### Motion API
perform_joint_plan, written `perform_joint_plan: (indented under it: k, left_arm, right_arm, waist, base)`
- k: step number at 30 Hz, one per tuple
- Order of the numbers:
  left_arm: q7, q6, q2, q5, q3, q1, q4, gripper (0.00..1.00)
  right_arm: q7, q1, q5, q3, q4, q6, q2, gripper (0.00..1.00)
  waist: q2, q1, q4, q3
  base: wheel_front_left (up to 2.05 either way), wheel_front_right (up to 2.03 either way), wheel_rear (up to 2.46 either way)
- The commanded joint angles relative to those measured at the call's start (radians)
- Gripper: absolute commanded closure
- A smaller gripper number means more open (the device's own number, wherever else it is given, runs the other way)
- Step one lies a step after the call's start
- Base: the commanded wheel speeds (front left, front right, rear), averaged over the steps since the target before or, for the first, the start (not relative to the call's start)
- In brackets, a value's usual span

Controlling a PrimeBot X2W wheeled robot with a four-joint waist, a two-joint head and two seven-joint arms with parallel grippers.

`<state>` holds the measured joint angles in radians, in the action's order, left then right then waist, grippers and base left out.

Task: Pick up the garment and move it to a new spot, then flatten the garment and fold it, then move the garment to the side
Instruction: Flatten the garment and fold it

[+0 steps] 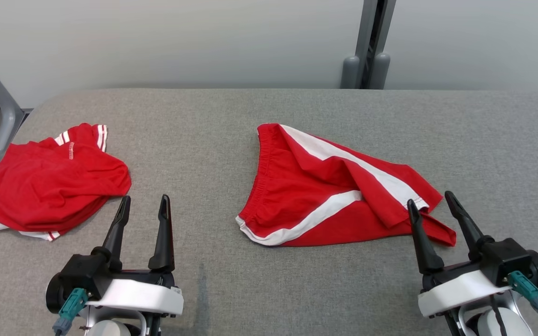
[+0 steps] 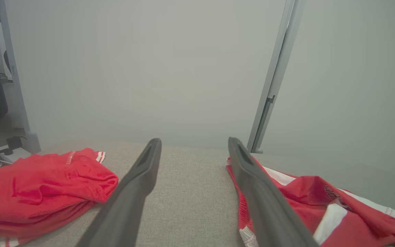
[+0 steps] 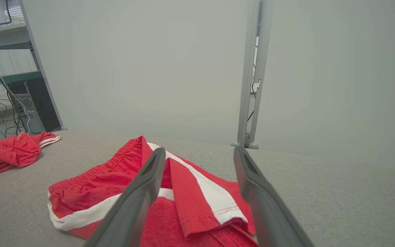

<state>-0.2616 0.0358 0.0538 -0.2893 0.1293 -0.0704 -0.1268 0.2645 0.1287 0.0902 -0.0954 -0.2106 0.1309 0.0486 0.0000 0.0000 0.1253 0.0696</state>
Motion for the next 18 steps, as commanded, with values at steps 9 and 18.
perform_joint_plan:
  k: [9, 18]
  left_arm:
    - [-0.003, -0.018, -0.001, -0.009, 0.022, -0.04, -0.02, 0.0]
    - [-0.004, -0.006, -0.002, -0.024, 0.053, -0.063, -0.028, 0.0]
  right_arm:
    - [0.001, 0.065, -0.048, -0.017, -0.162, 0.0, 0.041, 0.0]
    - [0.001, 0.111, -0.065, 0.0, -0.288, 0.0, 0.041, 0.0]
  waist:
    - [0.0, 0.0, 0.05, 0.06]
    - [0.0, 0.0, 0.088, 0.091]
  base:
    - [0.0, 0.0, 0.0]
    - [0.0, 0.0, 0.0]
